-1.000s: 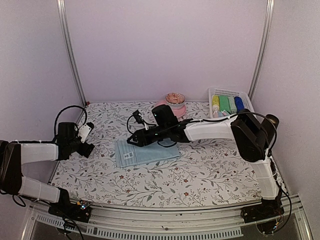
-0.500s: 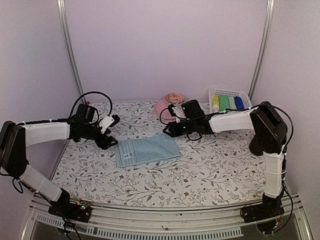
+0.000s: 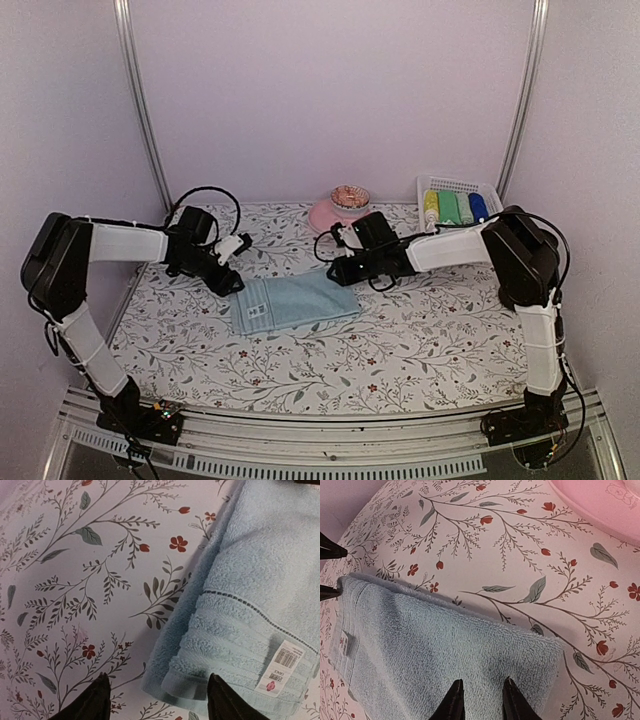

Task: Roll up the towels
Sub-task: Smooth out the towel at the center of the board.

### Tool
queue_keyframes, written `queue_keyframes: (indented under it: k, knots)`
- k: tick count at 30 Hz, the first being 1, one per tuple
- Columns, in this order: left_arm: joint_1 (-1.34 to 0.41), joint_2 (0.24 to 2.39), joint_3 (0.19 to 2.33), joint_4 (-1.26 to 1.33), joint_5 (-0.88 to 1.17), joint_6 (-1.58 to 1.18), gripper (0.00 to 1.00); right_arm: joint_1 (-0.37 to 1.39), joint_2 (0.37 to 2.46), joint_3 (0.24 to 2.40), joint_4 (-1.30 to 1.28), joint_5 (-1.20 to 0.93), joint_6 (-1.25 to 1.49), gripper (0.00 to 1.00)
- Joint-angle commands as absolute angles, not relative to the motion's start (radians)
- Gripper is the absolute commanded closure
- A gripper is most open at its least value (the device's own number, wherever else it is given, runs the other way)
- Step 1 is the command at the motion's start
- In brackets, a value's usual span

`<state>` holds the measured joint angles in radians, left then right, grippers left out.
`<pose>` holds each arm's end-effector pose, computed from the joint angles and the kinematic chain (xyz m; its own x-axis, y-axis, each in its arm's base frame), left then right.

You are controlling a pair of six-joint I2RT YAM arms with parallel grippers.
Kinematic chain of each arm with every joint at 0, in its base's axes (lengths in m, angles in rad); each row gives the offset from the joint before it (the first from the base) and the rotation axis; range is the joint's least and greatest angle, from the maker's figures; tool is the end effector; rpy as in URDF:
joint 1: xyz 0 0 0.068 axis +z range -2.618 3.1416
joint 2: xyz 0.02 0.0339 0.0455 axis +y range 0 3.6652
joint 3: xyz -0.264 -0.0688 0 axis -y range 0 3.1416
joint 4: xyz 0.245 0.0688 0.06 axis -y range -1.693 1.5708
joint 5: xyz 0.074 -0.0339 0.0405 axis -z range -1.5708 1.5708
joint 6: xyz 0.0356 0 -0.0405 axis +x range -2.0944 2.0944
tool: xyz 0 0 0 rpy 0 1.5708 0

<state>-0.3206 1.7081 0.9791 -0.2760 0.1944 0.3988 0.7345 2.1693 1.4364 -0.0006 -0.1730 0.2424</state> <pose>0.3179 -0.1128 0.1646 -0.5801 0.5941 -0.5573 0.6866 0.7247 0.0579 0.3462 0.3209 0.1393 -0.6636 -0.2807 -0.6935 -0.6138 0.7342 0.2902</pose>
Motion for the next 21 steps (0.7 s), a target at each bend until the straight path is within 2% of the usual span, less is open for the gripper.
queue_keyframes:
  k: [1,14,21]
  knots:
    - [-0.322,1.749,1.013,-0.298,0.147,0.375,0.35,0.736,2.203,1.468,-0.022,-0.139,0.226,0.73]
    - [-0.322,1.819,0.983,-0.263,-0.095,0.416,0.35,0.77,2.256,1.513,-0.099,-0.013,0.189,0.73]
    - [-0.321,1.76,0.984,-0.258,-0.152,0.437,0.26,0.784,2.261,1.517,-0.123,0.056,0.185,0.73]
